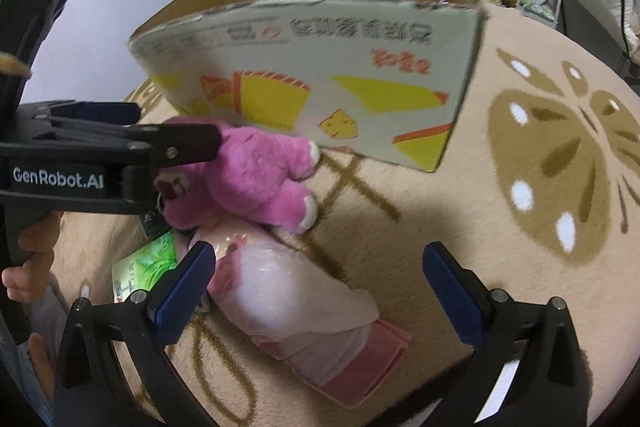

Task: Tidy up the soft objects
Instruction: 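Move both tools back toward the pink bear and packets beside the box, then grasp the pink bear with the left tool while the right tool grasps the pink wrapped packet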

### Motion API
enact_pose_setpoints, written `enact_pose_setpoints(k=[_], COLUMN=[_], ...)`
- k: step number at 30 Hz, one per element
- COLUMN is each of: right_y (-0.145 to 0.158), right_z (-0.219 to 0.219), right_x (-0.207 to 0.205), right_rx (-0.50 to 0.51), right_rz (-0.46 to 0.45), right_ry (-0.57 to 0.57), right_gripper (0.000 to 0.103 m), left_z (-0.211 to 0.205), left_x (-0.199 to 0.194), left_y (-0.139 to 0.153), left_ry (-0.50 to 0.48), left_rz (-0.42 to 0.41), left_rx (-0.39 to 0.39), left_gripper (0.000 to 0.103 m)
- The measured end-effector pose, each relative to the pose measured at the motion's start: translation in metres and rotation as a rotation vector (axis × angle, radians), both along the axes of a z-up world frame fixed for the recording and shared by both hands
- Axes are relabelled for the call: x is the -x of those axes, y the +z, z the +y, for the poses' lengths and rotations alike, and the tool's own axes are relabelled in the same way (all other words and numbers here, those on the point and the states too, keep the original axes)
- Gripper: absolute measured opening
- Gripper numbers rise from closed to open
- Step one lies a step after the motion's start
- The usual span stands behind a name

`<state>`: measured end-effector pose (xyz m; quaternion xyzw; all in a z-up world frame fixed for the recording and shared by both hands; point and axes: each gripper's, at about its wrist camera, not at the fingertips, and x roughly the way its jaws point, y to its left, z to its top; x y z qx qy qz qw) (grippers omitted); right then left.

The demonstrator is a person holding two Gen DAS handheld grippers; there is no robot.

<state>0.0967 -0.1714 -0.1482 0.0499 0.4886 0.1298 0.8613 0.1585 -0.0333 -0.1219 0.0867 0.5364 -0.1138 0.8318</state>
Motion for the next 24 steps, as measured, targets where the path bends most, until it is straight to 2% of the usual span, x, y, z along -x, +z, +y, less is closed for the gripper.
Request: enact_pose_setpoints(k=[15, 23, 24], right_y=[-0.02, -0.027, -0.029], right_z=[0.023, 0.03, 0.033], right_x=[0.002, -0.001, 0.0], right_rx=[0.046, 0.071, 0.072], right_rz=[0.05, 0.064, 0.064], right_ry=[0.089, 0.097, 0.099], right_gripper=[0.103, 0.103, 0.102], left_z=[-0.007, -0.021, -0.021], left_x=[0.0, 0.004, 0.004], left_y=[-0.006, -0.011, -0.012], left_ry=[-0.047, -0.082, -0.082], left_rz=[0.049, 0.035, 0.033], left_rx=[0.055, 0.024, 0.03], left_gripper=[0.103, 0.102, 0.099])
